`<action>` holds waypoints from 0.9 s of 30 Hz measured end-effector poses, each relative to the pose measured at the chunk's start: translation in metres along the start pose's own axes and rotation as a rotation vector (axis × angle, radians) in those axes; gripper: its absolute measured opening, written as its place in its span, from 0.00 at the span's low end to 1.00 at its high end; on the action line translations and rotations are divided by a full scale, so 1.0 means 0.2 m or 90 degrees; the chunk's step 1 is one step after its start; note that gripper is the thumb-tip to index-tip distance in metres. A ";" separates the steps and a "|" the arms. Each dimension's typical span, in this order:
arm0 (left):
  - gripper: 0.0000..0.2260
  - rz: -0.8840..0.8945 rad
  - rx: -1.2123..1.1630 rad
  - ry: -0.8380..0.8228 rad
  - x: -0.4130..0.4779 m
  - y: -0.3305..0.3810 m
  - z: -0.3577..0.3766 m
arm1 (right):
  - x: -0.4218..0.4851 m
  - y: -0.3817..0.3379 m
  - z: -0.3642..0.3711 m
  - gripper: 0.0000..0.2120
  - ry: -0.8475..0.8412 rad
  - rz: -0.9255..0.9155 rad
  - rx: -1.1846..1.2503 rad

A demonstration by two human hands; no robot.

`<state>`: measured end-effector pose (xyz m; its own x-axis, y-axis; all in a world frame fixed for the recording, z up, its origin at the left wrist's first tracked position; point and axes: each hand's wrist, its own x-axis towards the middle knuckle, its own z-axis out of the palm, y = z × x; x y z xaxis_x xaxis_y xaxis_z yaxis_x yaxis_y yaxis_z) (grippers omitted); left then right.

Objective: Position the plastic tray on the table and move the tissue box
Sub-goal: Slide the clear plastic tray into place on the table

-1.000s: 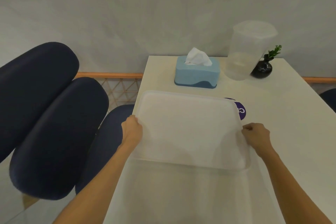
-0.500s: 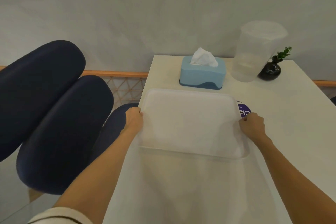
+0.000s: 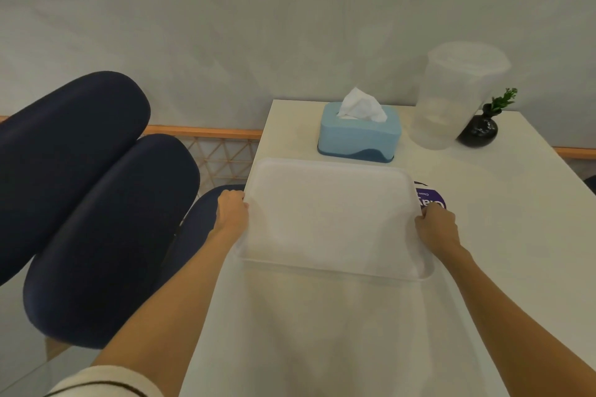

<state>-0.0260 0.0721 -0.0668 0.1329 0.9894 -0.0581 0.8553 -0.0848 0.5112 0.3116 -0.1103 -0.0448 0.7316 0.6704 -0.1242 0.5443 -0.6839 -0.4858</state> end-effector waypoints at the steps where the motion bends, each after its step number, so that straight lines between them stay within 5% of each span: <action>1: 0.09 0.003 0.001 -0.002 0.00 0.00 0.00 | -0.01 0.00 0.01 0.06 0.000 -0.005 0.000; 9: 0.10 0.033 0.057 -0.019 -0.04 0.02 -0.04 | -0.02 -0.01 0.01 0.14 0.012 0.018 -0.016; 15: 0.10 0.054 0.097 -0.032 -0.07 0.04 -0.07 | -0.04 -0.04 -0.02 0.07 -0.020 0.018 -0.025; 27: 0.19 0.067 -0.202 -0.070 0.11 0.33 -0.21 | 0.05 -0.18 -0.28 0.17 -0.021 0.001 0.029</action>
<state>0.0128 0.0938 0.0028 0.2799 0.9571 -0.0749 0.6379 -0.1271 0.7596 0.3214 -0.0946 0.0195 0.7187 0.6783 -0.1528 0.5229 -0.6721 -0.5243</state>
